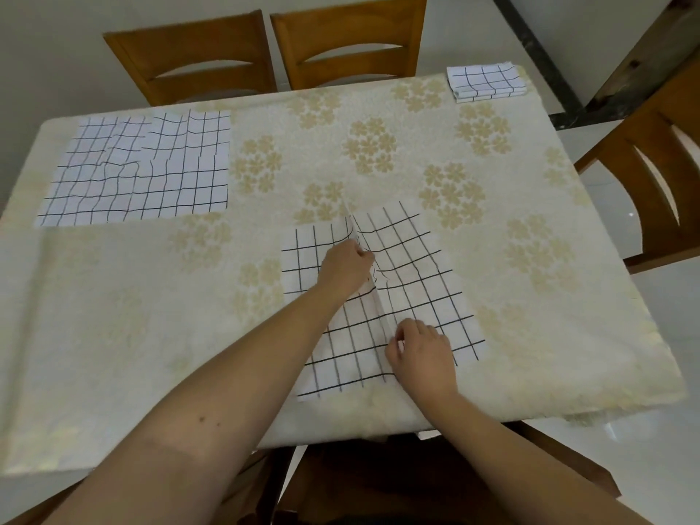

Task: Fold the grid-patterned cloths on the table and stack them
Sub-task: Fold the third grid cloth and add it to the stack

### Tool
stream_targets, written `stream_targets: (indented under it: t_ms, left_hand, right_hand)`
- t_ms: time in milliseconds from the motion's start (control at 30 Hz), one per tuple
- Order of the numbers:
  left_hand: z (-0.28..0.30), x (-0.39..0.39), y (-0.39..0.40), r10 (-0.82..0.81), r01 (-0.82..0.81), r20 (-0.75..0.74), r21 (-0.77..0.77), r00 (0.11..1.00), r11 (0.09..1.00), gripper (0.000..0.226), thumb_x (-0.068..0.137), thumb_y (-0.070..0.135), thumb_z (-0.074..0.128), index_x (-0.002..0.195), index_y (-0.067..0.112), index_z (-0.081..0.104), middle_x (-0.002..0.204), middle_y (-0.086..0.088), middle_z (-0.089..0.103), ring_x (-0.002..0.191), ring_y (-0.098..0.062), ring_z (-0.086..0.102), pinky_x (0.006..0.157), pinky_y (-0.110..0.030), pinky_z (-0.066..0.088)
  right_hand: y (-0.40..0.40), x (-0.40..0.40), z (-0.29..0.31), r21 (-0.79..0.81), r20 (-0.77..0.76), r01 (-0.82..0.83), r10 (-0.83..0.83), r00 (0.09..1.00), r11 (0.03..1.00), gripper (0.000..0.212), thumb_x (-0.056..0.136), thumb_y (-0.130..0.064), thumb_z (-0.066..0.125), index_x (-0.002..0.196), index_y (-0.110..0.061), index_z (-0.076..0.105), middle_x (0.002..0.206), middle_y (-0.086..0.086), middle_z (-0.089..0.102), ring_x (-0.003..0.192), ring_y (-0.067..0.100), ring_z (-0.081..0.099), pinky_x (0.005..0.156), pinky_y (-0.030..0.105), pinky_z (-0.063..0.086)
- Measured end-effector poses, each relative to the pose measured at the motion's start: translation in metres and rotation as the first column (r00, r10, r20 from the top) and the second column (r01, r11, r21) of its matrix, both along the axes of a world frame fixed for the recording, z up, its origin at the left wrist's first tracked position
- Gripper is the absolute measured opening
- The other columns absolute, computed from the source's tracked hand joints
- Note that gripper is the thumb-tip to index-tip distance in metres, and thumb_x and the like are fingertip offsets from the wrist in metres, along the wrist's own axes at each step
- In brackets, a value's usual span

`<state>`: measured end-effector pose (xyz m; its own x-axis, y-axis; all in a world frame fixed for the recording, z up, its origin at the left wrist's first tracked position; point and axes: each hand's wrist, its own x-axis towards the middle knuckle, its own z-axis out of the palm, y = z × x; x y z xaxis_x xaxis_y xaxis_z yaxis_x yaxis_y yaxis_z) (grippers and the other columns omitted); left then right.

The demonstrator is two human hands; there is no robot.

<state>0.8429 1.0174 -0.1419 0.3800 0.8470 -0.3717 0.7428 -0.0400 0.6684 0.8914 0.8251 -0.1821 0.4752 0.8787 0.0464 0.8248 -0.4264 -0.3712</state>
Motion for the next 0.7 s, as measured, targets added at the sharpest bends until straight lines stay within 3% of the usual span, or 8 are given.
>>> stream_targets:
  t_ms: [100, 200, 267, 400, 533, 700]
  left_hand:
    - [0.029, 0.005, 0.001, 0.064, -0.063, 0.142, -0.012, 0.988, 0.998, 0.016, 0.093, 0.023, 0.052, 0.080, 0.013, 0.051, 0.076, -0.010, 0.066, 0.071, -0.025, 0.069, 0.063, -0.042, 0.058]
    - [0.067, 0.014, 0.000, 0.203, -0.169, 0.370, -0.121, 0.907, 0.978, 0.016, 0.095, 0.015, 0.053, 0.080, 0.010, 0.051, 0.069, -0.008, 0.059, 0.063, -0.024, 0.064, 0.059, -0.039, 0.059]
    - [0.091, 0.015, 0.001, 0.227, -0.201, 0.474, -0.107, 0.851, 0.974, 0.019, 0.095, 0.012, 0.051, 0.077, 0.010, 0.048, 0.073, -0.011, 0.057, 0.064, -0.024, 0.063, 0.061, -0.038, 0.059]
    - [0.128, 0.004, -0.002, 0.238, -0.266, 0.623, -0.049, 0.745, 0.963, 0.013, 0.095, 0.013, 0.049, 0.083, 0.009, 0.049, 0.086, -0.010, 0.051, 0.065, -0.018, 0.064, 0.064, -0.038, 0.061]
    - [0.129, -0.027, -0.014, 0.311, -0.371, 0.683, -0.064, 0.661, 0.927, 0.015, 0.096, 0.012, 0.048, 0.081, 0.009, 0.048, 0.075, -0.002, 0.049, 0.051, -0.005, 0.063, 0.067, -0.039, 0.060]
    - [0.076, -0.078, -0.037, 0.519, -0.473, 0.629, -0.259, 0.579, 0.842, 0.016, 0.097, 0.009, 0.047, 0.081, 0.011, 0.048, 0.077, -0.009, 0.054, 0.058, -0.013, 0.065, 0.068, -0.037, 0.060]
  right_hand:
    - [0.001, 0.020, 0.026, 0.089, 0.054, -0.010, 0.005, 0.999, 0.996, 0.013, 0.082, -0.018, 0.066, 0.077, -0.014, 0.055, 0.056, -0.003, 0.055, 0.048, 0.021, 0.052, 0.055, 0.031, 0.040]
    - [0.005, 0.039, 0.056, 0.207, 0.093, -0.002, -0.018, 0.995, 0.978, 0.011, 0.085, -0.014, 0.066, 0.081, -0.012, 0.056, 0.054, 0.000, 0.057, 0.046, 0.024, 0.054, 0.058, 0.034, 0.044]
    - [0.010, 0.049, 0.077, 0.263, 0.116, -0.008, -0.023, 0.993, 0.965, 0.007, 0.086, -0.013, 0.065, 0.089, -0.011, 0.060, 0.058, 0.001, 0.062, 0.051, 0.026, 0.059, 0.063, 0.036, 0.045]
    - [0.015, 0.054, 0.109, 0.319, 0.199, -0.004, -0.063, 0.978, 0.948, 0.021, 0.086, -0.015, 0.065, 0.106, -0.017, 0.067, 0.076, -0.002, 0.070, 0.073, 0.025, 0.064, 0.076, 0.038, 0.042]
    - [0.006, 0.049, 0.109, 0.360, 0.346, -0.081, -0.052, 0.937, 0.929, 0.017, 0.078, -0.015, 0.073, 0.094, -0.021, 0.071, 0.080, -0.002, 0.065, 0.078, 0.028, 0.058, 0.079, 0.038, 0.033]
    - [-0.018, 0.038, 0.072, 0.296, 0.386, -0.117, -0.007, 0.922, 0.948, 0.012, 0.073, -0.015, 0.077, 0.082, -0.020, 0.071, 0.079, -0.002, 0.063, 0.076, 0.026, 0.056, 0.079, 0.038, 0.034]
